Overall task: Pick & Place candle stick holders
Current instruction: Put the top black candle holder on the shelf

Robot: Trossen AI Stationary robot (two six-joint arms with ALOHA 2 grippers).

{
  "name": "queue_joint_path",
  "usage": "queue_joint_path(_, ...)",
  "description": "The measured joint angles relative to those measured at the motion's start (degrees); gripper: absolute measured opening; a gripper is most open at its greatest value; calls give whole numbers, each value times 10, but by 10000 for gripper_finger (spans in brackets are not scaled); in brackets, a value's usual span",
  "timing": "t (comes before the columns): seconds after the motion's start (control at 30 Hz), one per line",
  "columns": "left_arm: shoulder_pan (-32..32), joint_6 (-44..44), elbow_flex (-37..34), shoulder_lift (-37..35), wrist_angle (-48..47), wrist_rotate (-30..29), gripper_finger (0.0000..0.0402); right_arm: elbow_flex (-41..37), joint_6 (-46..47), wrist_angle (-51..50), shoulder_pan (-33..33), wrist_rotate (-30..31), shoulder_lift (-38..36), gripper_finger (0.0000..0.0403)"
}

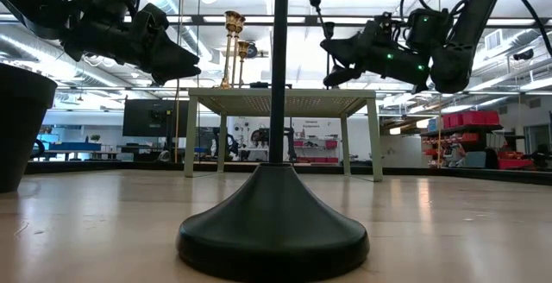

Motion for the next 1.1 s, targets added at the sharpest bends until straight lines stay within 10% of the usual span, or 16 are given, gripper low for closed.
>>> queue_joint_path(1.1,0,-1,0,0,-8,-5,231,19,-31,13,5,22,79,4)
